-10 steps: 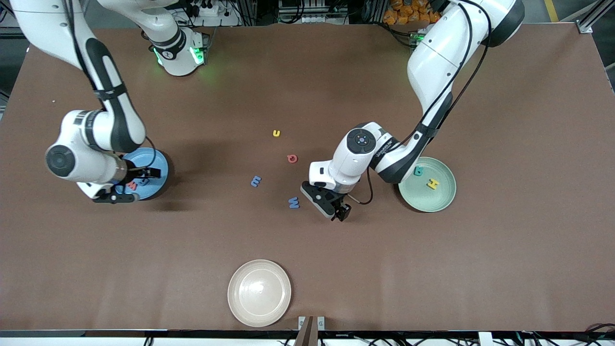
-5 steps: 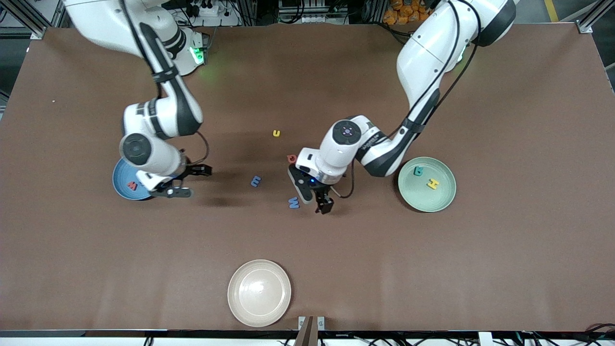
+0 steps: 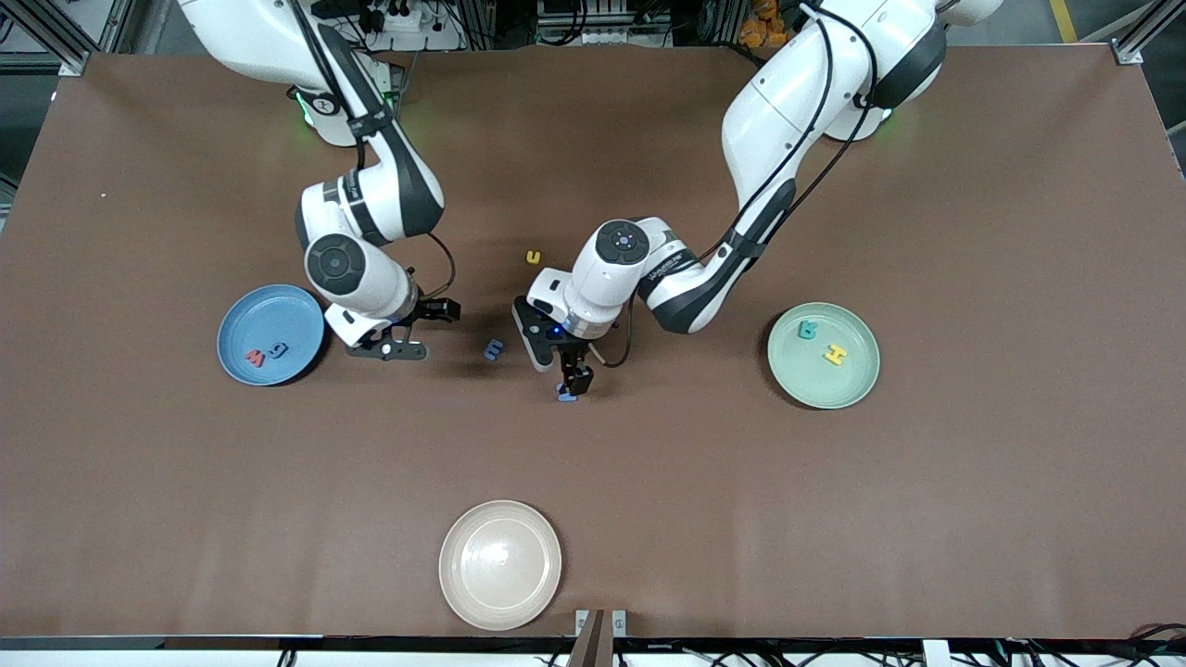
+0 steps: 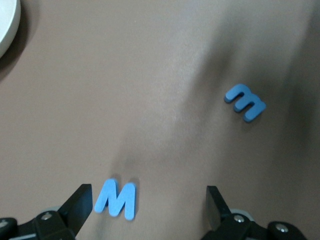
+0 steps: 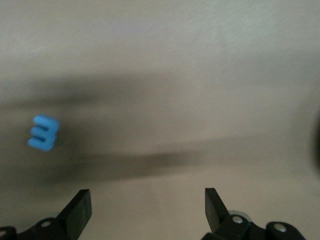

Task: Sort upper and lower case letters into plates
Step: 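Grasp the blue M with the left gripper while the right gripper reaches the 3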

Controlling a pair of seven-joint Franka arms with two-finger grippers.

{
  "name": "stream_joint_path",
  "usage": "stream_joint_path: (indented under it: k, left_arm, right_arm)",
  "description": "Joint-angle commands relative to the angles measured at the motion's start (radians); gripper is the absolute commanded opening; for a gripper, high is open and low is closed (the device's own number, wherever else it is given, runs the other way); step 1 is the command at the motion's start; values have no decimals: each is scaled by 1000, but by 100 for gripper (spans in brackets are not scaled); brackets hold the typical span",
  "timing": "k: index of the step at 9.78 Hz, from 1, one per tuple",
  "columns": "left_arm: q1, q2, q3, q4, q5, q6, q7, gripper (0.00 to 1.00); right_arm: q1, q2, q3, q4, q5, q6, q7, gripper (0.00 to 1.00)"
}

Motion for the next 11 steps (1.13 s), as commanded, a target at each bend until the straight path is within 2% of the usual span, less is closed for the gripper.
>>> stream_joint_path:
  k: [1,11]
  left_arm:
    - [-1,25,7,40,-2,30,1,100]
    - [34,36,10,15,12,30,24,99]
  right_arm:
    - [-67,-11,3,-14,13,22,-77,100]
    - [-97,13,3,20,6,20,-82,100]
